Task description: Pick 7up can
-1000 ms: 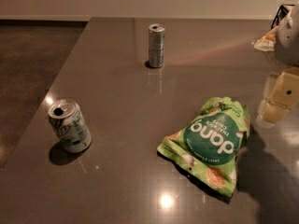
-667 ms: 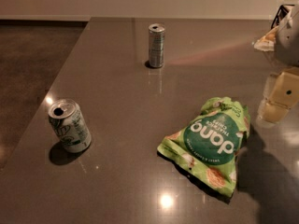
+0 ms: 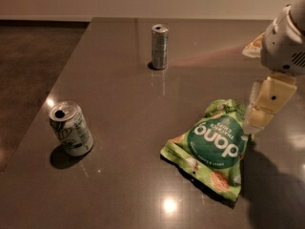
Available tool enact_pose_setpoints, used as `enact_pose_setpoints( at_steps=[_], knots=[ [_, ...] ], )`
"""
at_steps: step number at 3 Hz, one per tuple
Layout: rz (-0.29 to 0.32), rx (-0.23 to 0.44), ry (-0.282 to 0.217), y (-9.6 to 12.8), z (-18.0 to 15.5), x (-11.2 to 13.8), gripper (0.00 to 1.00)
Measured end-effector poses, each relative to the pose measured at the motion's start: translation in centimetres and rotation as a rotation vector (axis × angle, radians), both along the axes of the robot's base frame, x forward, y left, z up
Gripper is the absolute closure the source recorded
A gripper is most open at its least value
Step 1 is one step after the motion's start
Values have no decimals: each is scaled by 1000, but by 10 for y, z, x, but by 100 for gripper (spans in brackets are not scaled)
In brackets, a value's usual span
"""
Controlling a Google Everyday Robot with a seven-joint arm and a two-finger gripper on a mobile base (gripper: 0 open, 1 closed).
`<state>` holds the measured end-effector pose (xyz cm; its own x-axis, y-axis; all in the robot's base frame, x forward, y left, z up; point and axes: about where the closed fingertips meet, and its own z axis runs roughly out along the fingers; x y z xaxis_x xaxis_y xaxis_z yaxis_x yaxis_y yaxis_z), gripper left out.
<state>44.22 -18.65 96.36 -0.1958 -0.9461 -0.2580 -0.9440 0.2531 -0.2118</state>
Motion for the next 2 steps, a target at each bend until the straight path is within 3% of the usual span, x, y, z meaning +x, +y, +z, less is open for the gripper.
enact_pose_setpoints(
  at_steps=[2],
  knots=[
    [81,164,1,62,-19,-4,0]
  ],
)
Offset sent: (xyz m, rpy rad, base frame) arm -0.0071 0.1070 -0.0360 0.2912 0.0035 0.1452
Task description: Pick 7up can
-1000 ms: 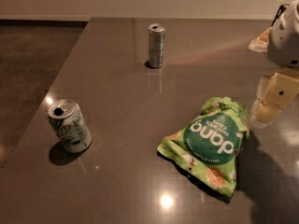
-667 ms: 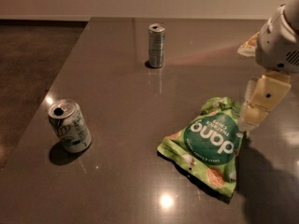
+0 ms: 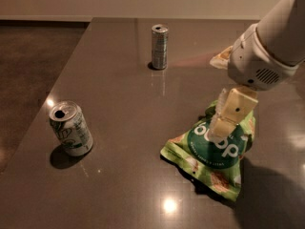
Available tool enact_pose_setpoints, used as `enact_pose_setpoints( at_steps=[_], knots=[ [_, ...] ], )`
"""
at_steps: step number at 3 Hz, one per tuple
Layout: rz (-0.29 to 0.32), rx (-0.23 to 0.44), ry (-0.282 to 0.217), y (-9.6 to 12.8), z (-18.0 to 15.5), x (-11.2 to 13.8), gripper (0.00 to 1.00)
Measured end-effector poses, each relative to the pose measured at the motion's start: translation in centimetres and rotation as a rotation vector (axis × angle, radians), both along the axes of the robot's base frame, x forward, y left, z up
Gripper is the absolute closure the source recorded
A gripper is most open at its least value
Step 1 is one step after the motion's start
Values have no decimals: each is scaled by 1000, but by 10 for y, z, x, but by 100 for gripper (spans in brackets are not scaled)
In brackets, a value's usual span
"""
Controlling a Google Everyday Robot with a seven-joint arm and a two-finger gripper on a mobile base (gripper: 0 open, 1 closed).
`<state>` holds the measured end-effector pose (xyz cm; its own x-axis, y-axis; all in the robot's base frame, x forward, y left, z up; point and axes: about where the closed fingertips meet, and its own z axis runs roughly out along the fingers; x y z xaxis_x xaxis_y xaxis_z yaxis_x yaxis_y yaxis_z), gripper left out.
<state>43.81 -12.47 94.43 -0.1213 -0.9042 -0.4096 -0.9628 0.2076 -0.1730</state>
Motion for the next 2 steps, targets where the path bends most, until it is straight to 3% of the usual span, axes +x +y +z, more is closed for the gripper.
enact_pose_setpoints(
  at_steps=[2],
  knots=[
    [86,134,-8,73,-19,0,0]
  ],
)
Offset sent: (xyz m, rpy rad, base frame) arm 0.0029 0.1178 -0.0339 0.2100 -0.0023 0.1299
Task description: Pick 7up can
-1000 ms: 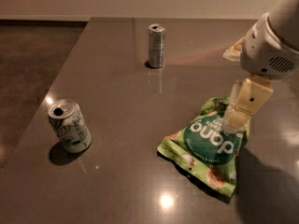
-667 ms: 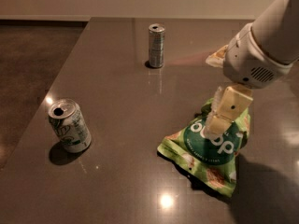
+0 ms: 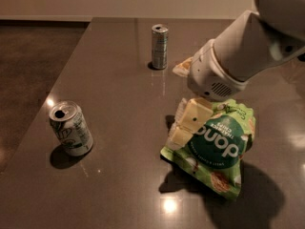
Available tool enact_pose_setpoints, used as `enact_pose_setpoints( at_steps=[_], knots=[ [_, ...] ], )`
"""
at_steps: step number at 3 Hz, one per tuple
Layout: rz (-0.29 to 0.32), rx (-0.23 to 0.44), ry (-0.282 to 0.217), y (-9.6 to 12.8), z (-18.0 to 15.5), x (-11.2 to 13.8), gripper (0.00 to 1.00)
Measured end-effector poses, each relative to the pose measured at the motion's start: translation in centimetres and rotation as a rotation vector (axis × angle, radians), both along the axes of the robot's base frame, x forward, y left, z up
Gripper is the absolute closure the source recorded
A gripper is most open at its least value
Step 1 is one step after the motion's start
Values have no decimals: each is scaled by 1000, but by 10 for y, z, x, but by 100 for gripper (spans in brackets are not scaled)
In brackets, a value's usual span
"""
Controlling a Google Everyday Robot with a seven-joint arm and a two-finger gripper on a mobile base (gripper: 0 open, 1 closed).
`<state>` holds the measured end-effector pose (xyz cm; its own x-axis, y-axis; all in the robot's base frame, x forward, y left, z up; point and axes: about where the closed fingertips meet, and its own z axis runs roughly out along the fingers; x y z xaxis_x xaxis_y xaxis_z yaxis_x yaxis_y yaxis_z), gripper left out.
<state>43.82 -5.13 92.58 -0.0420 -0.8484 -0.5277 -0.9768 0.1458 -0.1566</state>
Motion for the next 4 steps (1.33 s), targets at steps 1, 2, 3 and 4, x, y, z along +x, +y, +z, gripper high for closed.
enact_pose_setpoints(
  at_steps=[1,2,3,4],
  knots=[
    [31,60,-1,42,-5,-2,0],
    [31,60,-1,42,-5,-2,0],
    [41,120,14,52,-5,-7,0],
    [64,219,36,79,-11,-13,0]
  ],
)
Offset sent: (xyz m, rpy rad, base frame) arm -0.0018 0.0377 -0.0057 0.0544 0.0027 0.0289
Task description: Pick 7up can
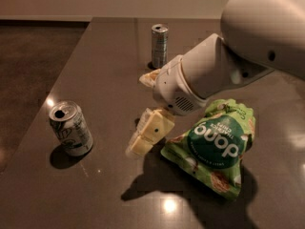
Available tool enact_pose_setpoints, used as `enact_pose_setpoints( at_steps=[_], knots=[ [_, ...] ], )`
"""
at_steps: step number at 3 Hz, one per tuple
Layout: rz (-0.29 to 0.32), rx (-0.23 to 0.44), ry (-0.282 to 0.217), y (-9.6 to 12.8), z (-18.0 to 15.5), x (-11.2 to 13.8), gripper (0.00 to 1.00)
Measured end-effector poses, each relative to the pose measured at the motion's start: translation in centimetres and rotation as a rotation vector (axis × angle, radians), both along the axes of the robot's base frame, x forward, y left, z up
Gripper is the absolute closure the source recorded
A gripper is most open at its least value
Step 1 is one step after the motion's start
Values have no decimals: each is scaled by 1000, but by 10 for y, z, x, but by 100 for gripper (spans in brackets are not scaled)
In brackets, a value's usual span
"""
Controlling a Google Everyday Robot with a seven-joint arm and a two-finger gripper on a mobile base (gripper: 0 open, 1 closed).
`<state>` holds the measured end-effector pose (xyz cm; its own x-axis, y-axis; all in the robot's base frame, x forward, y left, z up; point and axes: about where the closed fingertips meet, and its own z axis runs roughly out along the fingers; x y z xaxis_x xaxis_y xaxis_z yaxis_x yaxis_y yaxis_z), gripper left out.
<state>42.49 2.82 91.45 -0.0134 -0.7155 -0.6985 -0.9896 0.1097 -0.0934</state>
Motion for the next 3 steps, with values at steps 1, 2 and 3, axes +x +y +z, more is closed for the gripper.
enact_pose_setpoints(
  at_steps=[1,2,3],
  knots=[
    [26,64,5,32,-9,1,0],
    [45,109,9,64,-17,6,0],
    [66,147,5,94,-17,8,0]
  ],
)
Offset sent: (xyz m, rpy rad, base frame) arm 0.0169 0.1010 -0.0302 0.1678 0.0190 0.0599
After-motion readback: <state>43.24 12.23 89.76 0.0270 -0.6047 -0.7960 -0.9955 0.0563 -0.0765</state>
